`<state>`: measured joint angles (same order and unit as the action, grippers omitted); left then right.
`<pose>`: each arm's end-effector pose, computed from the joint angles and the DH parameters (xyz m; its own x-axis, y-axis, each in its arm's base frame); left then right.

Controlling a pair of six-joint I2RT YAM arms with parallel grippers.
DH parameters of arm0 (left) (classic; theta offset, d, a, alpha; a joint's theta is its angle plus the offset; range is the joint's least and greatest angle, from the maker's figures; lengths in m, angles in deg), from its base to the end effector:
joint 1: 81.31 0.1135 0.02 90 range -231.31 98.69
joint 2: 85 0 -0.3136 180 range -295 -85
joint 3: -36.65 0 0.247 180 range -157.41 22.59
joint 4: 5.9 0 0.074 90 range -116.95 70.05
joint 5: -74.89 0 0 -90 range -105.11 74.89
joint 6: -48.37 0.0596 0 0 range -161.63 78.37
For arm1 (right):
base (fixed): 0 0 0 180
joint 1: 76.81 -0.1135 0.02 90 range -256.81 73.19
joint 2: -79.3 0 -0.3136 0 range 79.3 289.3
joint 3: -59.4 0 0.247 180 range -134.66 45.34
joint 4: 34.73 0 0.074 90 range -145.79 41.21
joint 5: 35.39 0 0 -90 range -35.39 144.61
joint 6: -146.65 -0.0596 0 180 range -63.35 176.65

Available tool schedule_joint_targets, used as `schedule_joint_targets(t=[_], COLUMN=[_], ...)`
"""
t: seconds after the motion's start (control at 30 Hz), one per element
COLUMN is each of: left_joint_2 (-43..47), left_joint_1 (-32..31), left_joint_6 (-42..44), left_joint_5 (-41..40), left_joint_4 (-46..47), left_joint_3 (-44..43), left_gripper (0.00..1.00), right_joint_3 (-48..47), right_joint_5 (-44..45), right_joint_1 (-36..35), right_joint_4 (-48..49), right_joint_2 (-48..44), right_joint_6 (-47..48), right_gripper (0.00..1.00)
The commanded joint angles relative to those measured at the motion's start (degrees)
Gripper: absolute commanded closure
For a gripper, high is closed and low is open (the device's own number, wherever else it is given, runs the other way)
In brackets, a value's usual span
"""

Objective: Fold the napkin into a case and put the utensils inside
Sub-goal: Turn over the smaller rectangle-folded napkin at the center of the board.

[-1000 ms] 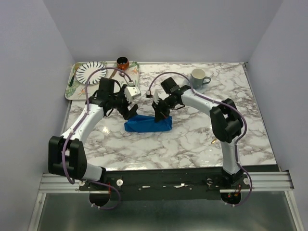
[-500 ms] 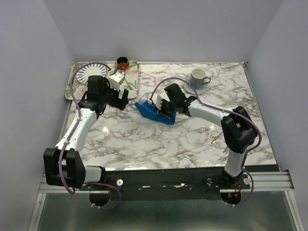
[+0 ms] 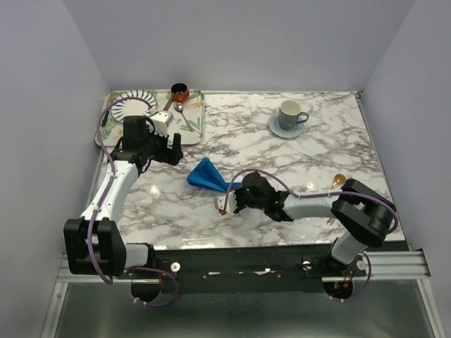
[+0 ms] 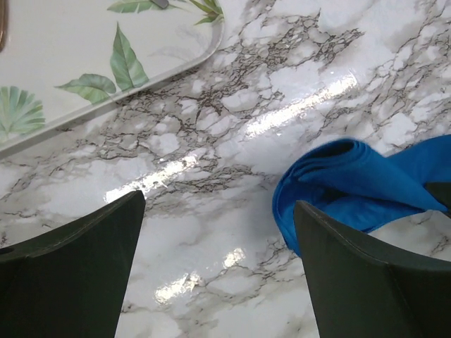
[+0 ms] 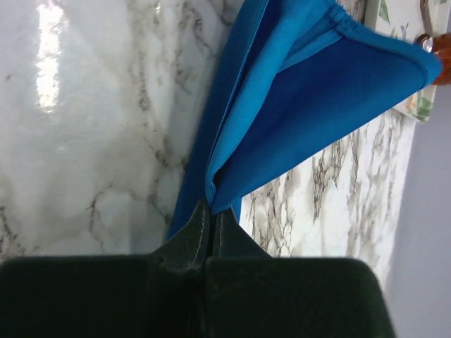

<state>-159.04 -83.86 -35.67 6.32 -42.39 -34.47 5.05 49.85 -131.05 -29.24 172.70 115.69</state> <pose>0.2792 -0.0342 0.3202 -0.5972 0.1233 -0.7925 0.3875 0.9095 -0.1505 0.1956 0.2801 0.1972 0.5619 -0.6821 -0.4680 -0.7138 -0.1139 -0.6910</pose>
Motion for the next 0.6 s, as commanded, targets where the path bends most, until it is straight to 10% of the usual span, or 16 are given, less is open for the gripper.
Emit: schedule_joint_targets(t=[0.0, 0.43, 0.57], left_joint_2=[0.39, -2.24, -2.16], left_joint_1=[0.70, 0.26, -0.27], left_joint_6=[0.11, 14.60, 19.52], left_joint_5=[5.72, 15.75, 13.82], left_joint_4=[-2.61, -18.15, -19.92], left_joint_3=[-0.16, 1.51, 3.44], left_gripper=[0.02, 0.25, 0.24], right_joint_3=[6.80, 14.45, 14.98], right_joint_5=[9.05, 20.48, 21.89], right_joint_1=[-4.99, -14.58, -14.84], right_joint_4=[21.01, 36.87, 37.84], right_joint_2=[2.29, 12.67, 14.70], right_joint_6=[11.34, 17.15, 17.24], right_gripper=[1.00, 0.98, 0.65])
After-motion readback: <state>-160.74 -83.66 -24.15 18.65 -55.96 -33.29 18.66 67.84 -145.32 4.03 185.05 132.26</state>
